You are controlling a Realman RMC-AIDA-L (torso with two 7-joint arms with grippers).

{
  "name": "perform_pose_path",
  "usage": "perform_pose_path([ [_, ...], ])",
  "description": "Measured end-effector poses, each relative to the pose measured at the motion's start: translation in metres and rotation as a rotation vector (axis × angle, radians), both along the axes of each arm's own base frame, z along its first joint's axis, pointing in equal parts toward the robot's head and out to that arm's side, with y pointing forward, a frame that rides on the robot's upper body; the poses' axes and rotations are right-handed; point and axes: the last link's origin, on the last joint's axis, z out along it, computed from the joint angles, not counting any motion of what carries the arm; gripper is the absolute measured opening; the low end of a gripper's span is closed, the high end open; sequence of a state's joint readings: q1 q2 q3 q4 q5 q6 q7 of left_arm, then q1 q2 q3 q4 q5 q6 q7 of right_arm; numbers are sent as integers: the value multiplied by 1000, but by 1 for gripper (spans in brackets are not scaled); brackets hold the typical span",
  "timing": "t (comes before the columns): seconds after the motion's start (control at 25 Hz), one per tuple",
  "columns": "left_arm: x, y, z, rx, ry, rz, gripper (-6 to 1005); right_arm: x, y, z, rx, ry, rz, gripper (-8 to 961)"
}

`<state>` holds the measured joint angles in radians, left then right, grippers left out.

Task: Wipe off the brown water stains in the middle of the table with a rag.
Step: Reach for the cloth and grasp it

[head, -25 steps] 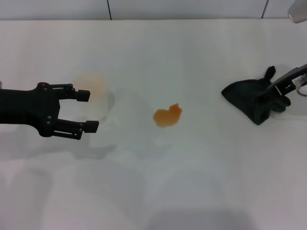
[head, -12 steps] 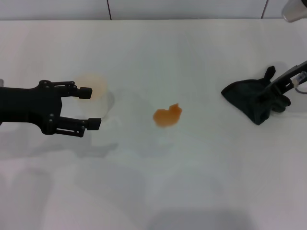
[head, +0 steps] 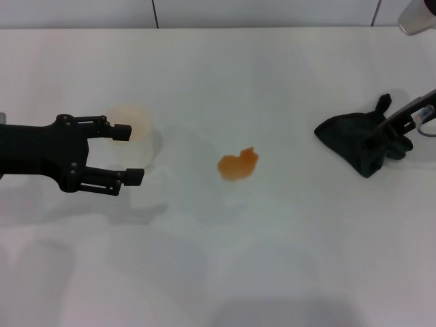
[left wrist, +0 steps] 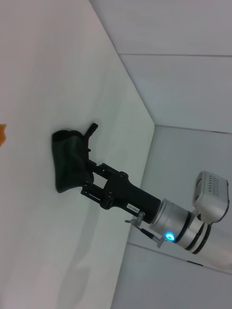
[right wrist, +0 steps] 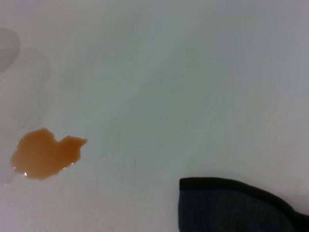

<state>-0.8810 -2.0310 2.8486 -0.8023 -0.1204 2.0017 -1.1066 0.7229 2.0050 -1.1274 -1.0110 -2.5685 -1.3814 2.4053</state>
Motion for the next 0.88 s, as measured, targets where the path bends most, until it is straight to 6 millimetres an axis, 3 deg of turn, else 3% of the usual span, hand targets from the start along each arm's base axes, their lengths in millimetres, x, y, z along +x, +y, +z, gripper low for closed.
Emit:
perform_pose_path([
  [0.88,1,-1,-3,-3,-3,-2,890,9,-4,-4,3,9,-24,557],
])
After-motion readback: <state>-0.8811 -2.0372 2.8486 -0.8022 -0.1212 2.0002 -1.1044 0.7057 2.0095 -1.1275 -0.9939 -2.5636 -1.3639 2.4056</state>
